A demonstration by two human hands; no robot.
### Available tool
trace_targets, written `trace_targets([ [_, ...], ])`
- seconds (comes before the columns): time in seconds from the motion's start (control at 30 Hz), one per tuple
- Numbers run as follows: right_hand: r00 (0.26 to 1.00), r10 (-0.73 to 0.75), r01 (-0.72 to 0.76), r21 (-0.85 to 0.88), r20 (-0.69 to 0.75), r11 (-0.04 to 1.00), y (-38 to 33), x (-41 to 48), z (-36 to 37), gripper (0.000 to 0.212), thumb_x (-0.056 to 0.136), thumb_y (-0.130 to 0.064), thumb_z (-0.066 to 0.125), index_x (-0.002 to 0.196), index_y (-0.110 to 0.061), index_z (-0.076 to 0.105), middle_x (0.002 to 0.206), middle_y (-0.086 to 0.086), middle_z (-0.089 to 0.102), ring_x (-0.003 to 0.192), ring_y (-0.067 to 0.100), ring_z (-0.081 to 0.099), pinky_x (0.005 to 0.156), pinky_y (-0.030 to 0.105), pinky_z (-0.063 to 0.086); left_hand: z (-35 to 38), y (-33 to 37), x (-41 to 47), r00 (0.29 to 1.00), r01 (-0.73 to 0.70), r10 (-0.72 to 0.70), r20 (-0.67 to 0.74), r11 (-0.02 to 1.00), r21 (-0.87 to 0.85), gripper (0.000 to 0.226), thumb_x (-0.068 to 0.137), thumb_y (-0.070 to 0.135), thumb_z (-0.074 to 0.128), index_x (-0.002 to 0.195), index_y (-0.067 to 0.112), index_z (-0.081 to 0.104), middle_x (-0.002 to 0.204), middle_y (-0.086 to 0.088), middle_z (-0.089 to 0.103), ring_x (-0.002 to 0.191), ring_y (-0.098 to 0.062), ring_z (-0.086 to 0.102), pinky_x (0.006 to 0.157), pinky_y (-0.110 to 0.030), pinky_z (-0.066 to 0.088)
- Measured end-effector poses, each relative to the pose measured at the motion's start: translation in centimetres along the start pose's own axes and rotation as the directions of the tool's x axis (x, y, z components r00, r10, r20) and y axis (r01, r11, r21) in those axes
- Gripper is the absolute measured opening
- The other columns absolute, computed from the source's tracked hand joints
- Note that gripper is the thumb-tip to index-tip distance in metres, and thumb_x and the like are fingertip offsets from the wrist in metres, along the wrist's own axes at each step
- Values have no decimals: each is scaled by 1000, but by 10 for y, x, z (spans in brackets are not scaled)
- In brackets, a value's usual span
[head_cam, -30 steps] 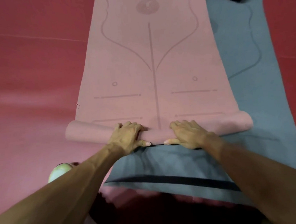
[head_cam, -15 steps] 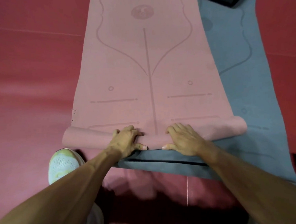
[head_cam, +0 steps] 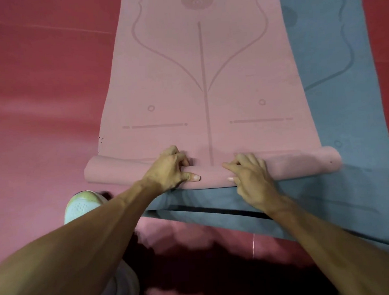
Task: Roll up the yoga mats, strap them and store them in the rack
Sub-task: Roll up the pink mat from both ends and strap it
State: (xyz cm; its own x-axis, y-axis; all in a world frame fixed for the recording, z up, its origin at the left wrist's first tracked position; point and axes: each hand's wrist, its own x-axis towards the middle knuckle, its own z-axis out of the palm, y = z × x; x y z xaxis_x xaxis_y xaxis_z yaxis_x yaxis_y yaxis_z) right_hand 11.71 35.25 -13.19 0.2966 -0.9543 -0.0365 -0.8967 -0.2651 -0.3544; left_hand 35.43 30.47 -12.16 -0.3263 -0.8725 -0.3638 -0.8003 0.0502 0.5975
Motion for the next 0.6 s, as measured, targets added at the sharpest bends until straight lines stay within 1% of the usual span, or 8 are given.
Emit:
trace_targets([
  [0.1, 996, 38, -46, 89, 82, 995, 7, 6, -6, 38, 85, -21, 54, 120, -22, 67, 97, 3, 54, 94, 28, 49, 80, 38, 35, 0, 6, -4, 1000, -17, 19, -17, 994, 108, 43, 77, 47, 73, 105, 16, 68, 90, 3, 39, 101, -21, 46, 89, -27, 37],
  [0.17, 987, 57, -70, 82, 151, 994, 9, 15, -7, 35, 92, -23, 55, 127, -27, 62, 103, 1, 52, 103, 25, 45, 87, 37, 32, 3, 10, -11, 997, -39, 51, -62, 981, 192, 44, 86, 49, 62, 121, 23, 62, 90, 4, 37, 103, -24, 45, 93, -35, 39],
  [0.23, 977, 66, -82, 70, 203, 994, 11, 26, -10, 36, 94, -26, 56, 130, -32, 59, 108, -1, 51, 111, 21, 43, 93, 35, 31, 9, 12, -16, 993, -53, 74, -95, 978, 200, 44, 90, 49, 54, 126, 22, 58, 97, 0, 43, 105, -27, 48, 97, -39, 39],
  [0.3, 954, 81, -114, 100, 290, 988, 14, 37, -13, 36, 94, -28, 57, 130, -32, 59, 112, -1, 51, 115, 20, 43, 99, 35, 32, 12, 10, -20, 994, -43, 59, -92, 985, 166, 53, 88, 57, 46, 127, 23, 56, 106, -2, 48, 109, -25, 49, 102, -35, 34],
  [0.37, 934, 76, -128, 127, 350, 984, 18, 45, -15, 36, 93, -27, 59, 129, -31, 60, 112, 1, 52, 116, 21, 43, 102, 38, 33, 13, 6, -21, 995, -64, 77, -58, 977, 204, 72, 77, 72, 35, 129, 24, 53, 113, -1, 49, 113, -21, 47, 103, -33, 29],
  [0.43, 925, 75, -134, 137, 373, 981, 21, 51, -16, 36, 92, -26, 61, 128, -30, 61, 111, 3, 52, 117, 23, 43, 103, 40, 34, 13, 6, -18, 994, -89, 103, -40, 962, 258, 75, 74, 75, 44, 130, 24, 50, 117, -1, 50, 117, -20, 45, 103, -33, 27],
  [0.5, 920, 72, -137, 143, 385, 980, 22, 54, -16, 36, 93, -25, 60, 128, -29, 61, 113, 4, 53, 118, 24, 43, 104, 40, 34, 11, 6, -12, 993, -88, 105, -54, 962, 258, 67, 78, 64, 59, 129, 22, 50, 119, -1, 52, 119, -20, 45, 103, -33, 27],
  [0.6, 905, 62, -134, 142, 421, 981, 24, 62, -17, 34, 95, -23, 57, 129, -26, 61, 117, 4, 54, 121, 24, 43, 104, 36, 34, 5, 6, -3, 994, -89, 100, -40, 973, 214, 59, 79, 55, 66, 125, 19, 53, 119, -2, 56, 117, -20, 49, 102, -33, 31],
])
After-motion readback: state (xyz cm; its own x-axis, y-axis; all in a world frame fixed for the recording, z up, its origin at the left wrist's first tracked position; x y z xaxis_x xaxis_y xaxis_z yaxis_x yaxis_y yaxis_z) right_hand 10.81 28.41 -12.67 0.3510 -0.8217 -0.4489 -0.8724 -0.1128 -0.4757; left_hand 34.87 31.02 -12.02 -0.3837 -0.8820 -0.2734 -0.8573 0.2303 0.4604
